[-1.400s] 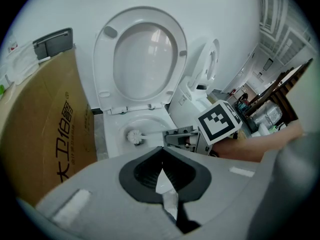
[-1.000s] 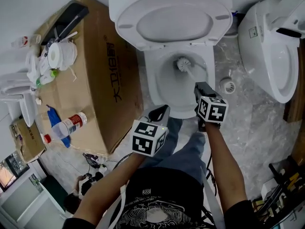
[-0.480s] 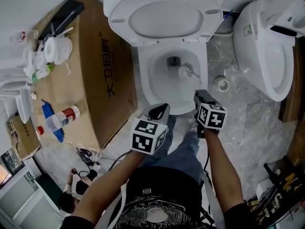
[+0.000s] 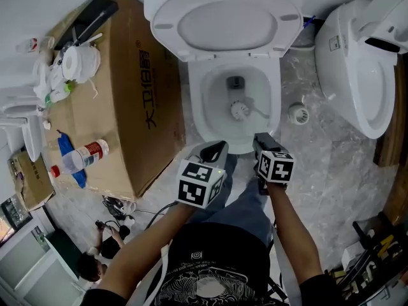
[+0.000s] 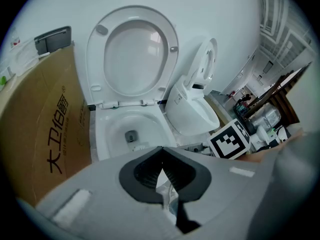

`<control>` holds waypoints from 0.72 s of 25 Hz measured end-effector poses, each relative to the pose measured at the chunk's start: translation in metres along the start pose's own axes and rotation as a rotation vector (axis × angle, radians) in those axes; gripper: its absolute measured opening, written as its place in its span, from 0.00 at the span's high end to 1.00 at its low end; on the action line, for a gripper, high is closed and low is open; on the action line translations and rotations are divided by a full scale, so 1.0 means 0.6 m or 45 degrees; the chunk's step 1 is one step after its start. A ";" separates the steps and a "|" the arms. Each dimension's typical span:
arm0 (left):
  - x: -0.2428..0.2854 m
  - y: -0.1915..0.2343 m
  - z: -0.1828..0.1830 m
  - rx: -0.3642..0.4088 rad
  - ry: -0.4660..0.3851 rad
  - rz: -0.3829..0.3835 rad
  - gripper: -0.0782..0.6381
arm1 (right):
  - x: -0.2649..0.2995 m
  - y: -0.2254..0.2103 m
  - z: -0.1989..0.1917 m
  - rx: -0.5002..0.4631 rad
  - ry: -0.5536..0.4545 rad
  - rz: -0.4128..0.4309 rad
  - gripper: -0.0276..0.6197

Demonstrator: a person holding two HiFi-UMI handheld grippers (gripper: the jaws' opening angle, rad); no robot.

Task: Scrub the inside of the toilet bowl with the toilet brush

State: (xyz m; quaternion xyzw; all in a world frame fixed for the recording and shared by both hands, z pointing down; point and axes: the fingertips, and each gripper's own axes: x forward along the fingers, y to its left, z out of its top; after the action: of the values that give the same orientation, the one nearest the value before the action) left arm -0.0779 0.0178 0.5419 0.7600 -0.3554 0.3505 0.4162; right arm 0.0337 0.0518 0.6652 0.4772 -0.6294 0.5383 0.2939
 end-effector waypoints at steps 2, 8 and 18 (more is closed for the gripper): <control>-0.001 0.009 0.000 0.002 0.004 0.002 0.90 | 0.007 0.012 -0.003 0.009 0.003 0.012 0.72; -0.002 0.036 0.005 0.014 0.022 0.003 0.90 | 0.037 0.051 0.023 0.020 -0.024 0.043 0.72; 0.003 0.062 0.016 0.020 0.042 -0.009 0.90 | 0.062 0.074 0.084 0.018 -0.068 0.041 0.72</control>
State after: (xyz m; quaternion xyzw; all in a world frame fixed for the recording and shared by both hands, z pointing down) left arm -0.1056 -0.0061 0.5539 0.7585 -0.3432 0.3643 0.4173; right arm -0.0134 -0.0084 0.6680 0.4833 -0.6408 0.5345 0.2649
